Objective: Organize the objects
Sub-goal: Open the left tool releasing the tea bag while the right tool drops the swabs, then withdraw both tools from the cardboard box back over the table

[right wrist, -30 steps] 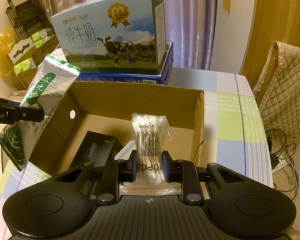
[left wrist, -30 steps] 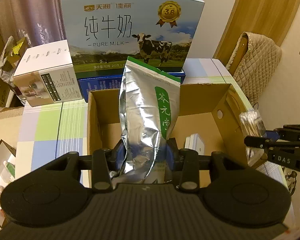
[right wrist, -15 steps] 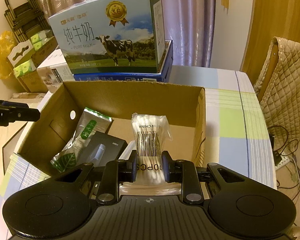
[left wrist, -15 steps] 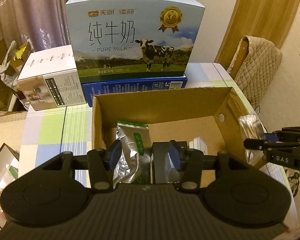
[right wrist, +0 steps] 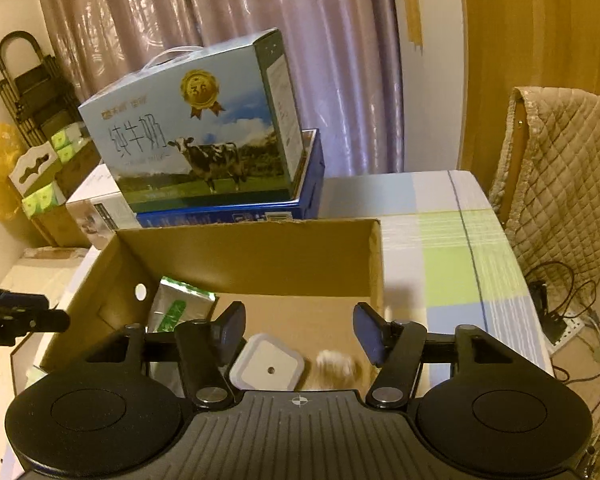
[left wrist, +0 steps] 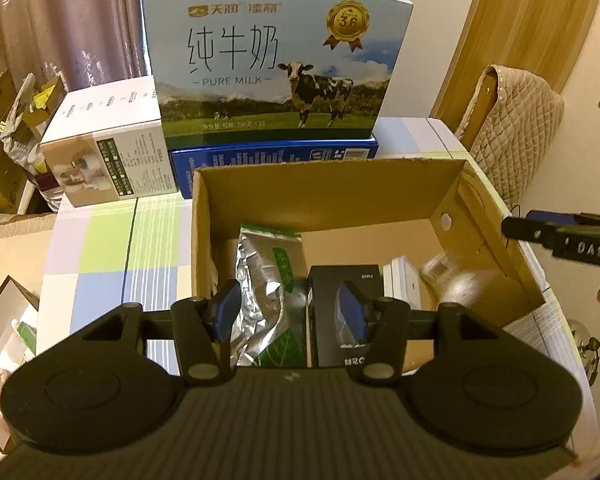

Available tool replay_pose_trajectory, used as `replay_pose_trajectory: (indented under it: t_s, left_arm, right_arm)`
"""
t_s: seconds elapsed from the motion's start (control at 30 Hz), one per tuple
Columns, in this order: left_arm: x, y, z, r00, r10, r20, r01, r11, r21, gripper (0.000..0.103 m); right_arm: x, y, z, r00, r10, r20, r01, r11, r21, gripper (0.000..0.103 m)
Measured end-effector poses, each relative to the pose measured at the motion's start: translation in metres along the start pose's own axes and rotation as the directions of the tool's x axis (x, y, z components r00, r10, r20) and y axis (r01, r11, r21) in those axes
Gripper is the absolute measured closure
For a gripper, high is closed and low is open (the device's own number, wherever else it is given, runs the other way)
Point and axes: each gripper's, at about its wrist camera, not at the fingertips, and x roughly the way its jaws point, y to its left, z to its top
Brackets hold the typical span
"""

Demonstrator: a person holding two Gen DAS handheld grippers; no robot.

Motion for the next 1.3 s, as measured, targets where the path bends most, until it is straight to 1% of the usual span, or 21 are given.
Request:
replay_pose_trajectory:
  t_s: [0.2, 0.33, 0.5, 0.6, 0.67, 0.77, 0.83, 0.9, 0.97, 1.1, 1.17, 1.3]
  left_arm:
    - [-0.005, 0.000, -0.014, 1.000, -0.007, 0.003, 0.007, 1.000, -0.005, 0.053]
    - [-0.014, -0.003, -0.025, 1.000, -0.015, 0.010, 0.015, 1.000, -0.009, 0.049]
    - [-0.033, -0.009, -0.038, 1.000, -0.018, 0.021, 0.018, 1.000, -0.008, 0.046]
    - [-0.049, -0.013, -0.046, 0.999, -0.029, 0.035, 0.030, 0.999, -0.020, 0.040]
    - [-0.061, -0.016, -0.052, 0.998, -0.026, 0.049, 0.027, 0.999, -0.018, 0.035]
    - [-0.078, -0.022, -0.066, 0.998, -0.029, 0.058, 0.029, 0.999, -0.013, 0.030]
    - [-0.088, -0.027, -0.076, 0.998, -0.036, 0.060, 0.037, 0.999, -0.015, 0.030]
    - [-0.099, -0.030, -0.086, 0.997, -0.040, 0.067, 0.041, 0.999, -0.020, 0.025]
    - [-0.111, -0.034, -0.098, 0.996, -0.045, 0.078, 0.047, 0.999, -0.025, 0.019]
    - [-0.132, -0.044, -0.124, 0.995, -0.047, 0.089, 0.049, 0.999, -0.011, 0.014]
    - [-0.143, -0.050, -0.138, 0.994, -0.039, 0.104, 0.039, 0.999, -0.002, 0.007]
    - [-0.161, -0.059, -0.169, 0.993, -0.025, 0.115, 0.022, 0.999, 0.032, 0.003]
  right_arm:
    - [-0.010, -0.001, -0.010, 1.000, -0.001, -0.018, 0.001, 1.000, -0.003, 0.046]
    - [-0.022, 0.001, -0.019, 1.000, -0.001, -0.028, 0.001, 1.000, -0.003, 0.046]
    - [-0.044, 0.005, -0.031, 0.999, 0.003, -0.041, -0.003, 1.000, 0.002, 0.046]
    - [-0.061, 0.009, -0.041, 0.999, 0.013, -0.041, -0.013, 1.000, 0.015, 0.046]
    - [-0.074, 0.013, -0.051, 0.999, 0.016, -0.044, -0.016, 1.000, 0.013, 0.046]
    - [-0.094, 0.017, -0.068, 0.998, 0.029, -0.052, -0.027, 0.999, 0.025, 0.046]
    - [-0.108, 0.021, -0.079, 0.998, 0.040, -0.052, -0.038, 0.999, 0.033, 0.046]
    - [-0.122, 0.024, -0.091, 0.998, 0.043, -0.046, -0.041, 0.999, 0.034, 0.046]
    - [-0.136, 0.029, -0.104, 0.998, 0.046, -0.043, -0.045, 0.998, 0.032, 0.046]
    - [-0.159, 0.038, -0.132, 0.998, 0.053, -0.043, -0.054, 0.999, -0.004, 0.046]
    - [-0.171, 0.040, -0.147, 0.998, 0.054, -0.038, -0.054, 0.999, 0.004, 0.046]
    - [-0.192, 0.044, -0.174, 0.997, 0.067, -0.040, -0.066, 0.997, 0.028, 0.046]
